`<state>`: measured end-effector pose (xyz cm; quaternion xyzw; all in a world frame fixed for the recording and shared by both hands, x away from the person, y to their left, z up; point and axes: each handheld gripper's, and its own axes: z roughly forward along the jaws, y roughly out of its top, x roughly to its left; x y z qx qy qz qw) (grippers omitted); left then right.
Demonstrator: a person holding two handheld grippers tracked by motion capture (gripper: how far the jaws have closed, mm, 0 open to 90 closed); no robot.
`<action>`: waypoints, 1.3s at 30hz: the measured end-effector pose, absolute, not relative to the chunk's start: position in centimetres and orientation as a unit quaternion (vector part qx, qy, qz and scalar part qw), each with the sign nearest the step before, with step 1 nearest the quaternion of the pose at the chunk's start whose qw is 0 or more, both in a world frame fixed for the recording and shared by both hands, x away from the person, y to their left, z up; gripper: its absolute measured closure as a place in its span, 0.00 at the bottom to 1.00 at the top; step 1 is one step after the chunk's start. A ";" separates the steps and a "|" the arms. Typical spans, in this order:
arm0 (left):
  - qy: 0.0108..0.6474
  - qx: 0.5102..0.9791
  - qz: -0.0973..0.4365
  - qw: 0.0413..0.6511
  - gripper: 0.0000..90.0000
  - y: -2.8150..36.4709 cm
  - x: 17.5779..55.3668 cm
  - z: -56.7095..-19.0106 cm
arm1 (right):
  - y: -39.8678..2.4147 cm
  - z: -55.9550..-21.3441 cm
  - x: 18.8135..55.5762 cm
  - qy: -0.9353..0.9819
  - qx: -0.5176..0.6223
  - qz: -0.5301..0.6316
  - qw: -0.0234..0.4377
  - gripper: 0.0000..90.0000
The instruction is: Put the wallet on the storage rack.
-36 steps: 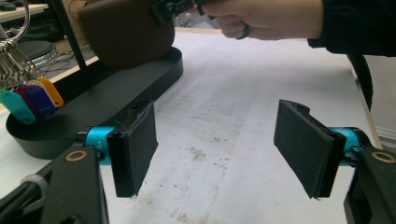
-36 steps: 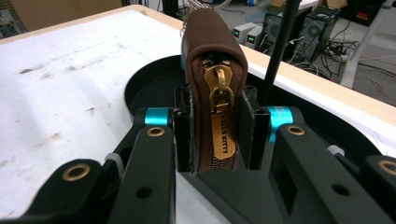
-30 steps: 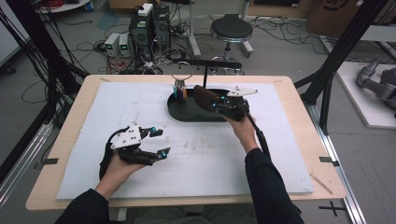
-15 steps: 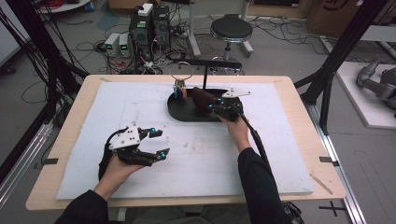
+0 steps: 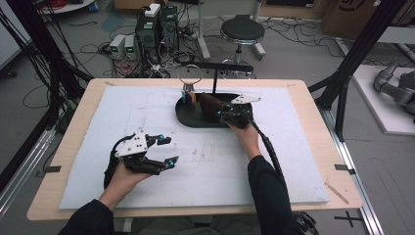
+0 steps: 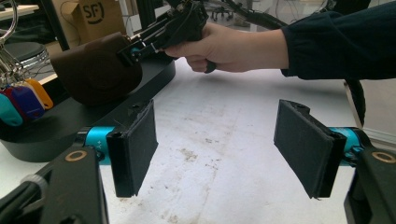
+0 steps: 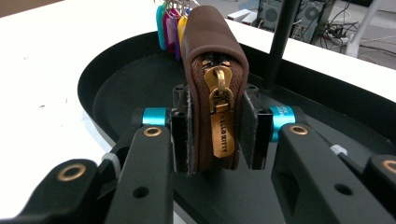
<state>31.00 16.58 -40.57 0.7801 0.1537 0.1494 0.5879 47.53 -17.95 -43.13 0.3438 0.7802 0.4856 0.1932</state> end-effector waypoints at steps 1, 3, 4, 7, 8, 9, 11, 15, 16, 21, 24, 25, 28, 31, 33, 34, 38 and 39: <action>0.155 0.780 0.149 0.588 0.33 16.6 31.0 -40.6 | -18.0 -43.1 47.5 0.781 0.341 0.484 0.196 0.77; 0.155 0.780 0.149 0.588 0.33 16.6 31.0 -40.6 | -17.9 -43.1 47.5 0.783 0.341 0.482 0.195 0.77; 0.154 0.780 0.149 0.587 0.33 16.6 31.0 -40.6 | -17.9 -43.0 47.4 0.783 0.343 0.481 0.195 0.76; 0.153 0.781 0.149 0.587 0.33 16.6 31.0 -40.6 | -17.9 -42.9 47.4 0.785 0.342 0.476 0.200 0.73; 0.153 0.781 0.149 0.587 0.33 16.6 31.0 -40.6 | -17.9 -42.9 47.3 0.785 0.345 0.473 0.204 0.66; 0.154 0.781 0.148 0.587 0.33 16.6 31.0 -40.6 | -18.0 -42.7 47.3 0.784 0.349 0.470 0.208 0.63; 0.154 0.782 0.149 0.586 0.33 16.6 31.0 -40.6 | -18.2 -42.4 47.1 0.786 0.345 0.465 0.216 0.59; 0.154 0.781 0.149 0.587 0.33 16.6 31.1 -40.6 | -18.7 -41.5 46.8 0.788 0.346 0.454 0.229 0.45; 0.155 0.781 0.149 0.586 0.33 16.7 31.1 -40.6 | -18.9 -41.3 46.6 0.789 0.348 0.452 0.230 0.42; 0.154 0.782 0.149 0.585 0.33 16.6 31.3 -40.6 | -19.9 -39.9 45.4 0.788 0.335 0.461 0.232 0.41; 0.155 0.782 0.149 0.585 0.33 16.6 31.5 -40.7 | -20.7 -38.9 44.3 0.787 0.324 0.475 0.224 0.41; 0.156 0.783 0.148 0.584 0.33 16.6 31.7 -40.7 | -20.9 -38.7 43.9 0.788 0.322 0.477 0.220 0.40; 0.161 0.782 0.148 0.583 0.33 16.6 32.0 -40.8 | -21.9 -37.6 42.4 0.789 0.307 0.490 0.207 0.39; 0.164 0.782 0.148 0.583 0.33 16.7 32.3 -40.8 | -23.1 -36.7 40.9 0.790 0.298 0.498 0.199 0.38; 0.165 0.782 0.148 0.582 0.33 16.8 32.4 -40.8 | -24.0 -36.3 39.8 0.788 0.294 0.503 0.199 0.38; 0.165 0.783 0.148 0.581 0.33 16.8 32.4 -40.8 | -24.6 -36.1 39.2 0.787 0.292 0.506 0.196 0.38; 0.168 0.785 0.153 0.576 0.33 17.0 32.4 -40.9 | -26.7 -35.9 37.1 0.781 0.296 0.516 0.189 0.35; 0.169 0.785 0.154 0.575 0.33 17.0 32.4 -41.0 | -27.2 -35.9 36.6 0.780 0.296 0.518 0.187 0.34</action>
